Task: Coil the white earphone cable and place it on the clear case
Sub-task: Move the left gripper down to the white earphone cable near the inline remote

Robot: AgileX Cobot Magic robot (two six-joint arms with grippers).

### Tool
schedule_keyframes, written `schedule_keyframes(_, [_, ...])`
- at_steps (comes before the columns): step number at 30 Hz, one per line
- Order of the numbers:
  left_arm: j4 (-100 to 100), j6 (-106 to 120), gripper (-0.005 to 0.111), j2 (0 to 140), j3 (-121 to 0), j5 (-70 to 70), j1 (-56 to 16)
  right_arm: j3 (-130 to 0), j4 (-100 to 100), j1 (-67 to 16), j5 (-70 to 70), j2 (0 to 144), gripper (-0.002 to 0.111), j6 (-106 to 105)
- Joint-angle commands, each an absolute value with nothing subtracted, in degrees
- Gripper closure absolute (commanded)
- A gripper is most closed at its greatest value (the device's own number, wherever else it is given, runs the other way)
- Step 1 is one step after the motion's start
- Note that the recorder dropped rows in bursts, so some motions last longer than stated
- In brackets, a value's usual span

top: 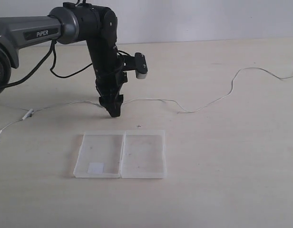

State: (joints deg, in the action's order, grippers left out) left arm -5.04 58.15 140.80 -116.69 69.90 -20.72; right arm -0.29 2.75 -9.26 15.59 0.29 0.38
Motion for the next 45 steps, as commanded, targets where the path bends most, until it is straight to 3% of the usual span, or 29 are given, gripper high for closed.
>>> schedule_keyframes(1, [-6.68,57.81,0.044,140.57,-116.46,69.96,-20.56,0.0,2.82,-9.3,15.08,0.0,0.108,0.0])
schedule_keyframes(7, [-8.07,58.09,0.045,140.57,-116.46,69.96,-20.56,0.0,2.82,-9.3,15.08,0.0,0.108,0.0])
schedule_keyframes(13, [-7.96,58.23,0.061,140.68,-116.46,69.96,-20.56,0.0,2.82,-9.3,15.08,0.0,0.108,0.0])
schedule_keyframes(33, [-3.34,58.03,0.062,142.84,-116.46,69.96,-20.56,0.0,2.82,-9.3,15.08,0.0,0.108,0.0])
schedule_keyframes(36, [-3.34,58.03,0.073,142.84,-116.46,69.96,-20.56,0.0,2.82,-9.3,15.08,0.0,0.108,0.0])
schedule_keyframes(41, [-3.34,58.03,0.106,142.84,-116.46,69.96,-20.56,0.0,2.82,-9.3,15.08,0.0,0.108,0.0])
schedule_keyframes(45, [-3.34,57.62,0.107,142.84,-116.46,69.96,-20.56,0.0,2.82,-9.3,15.08,0.0,0.108,0.0])
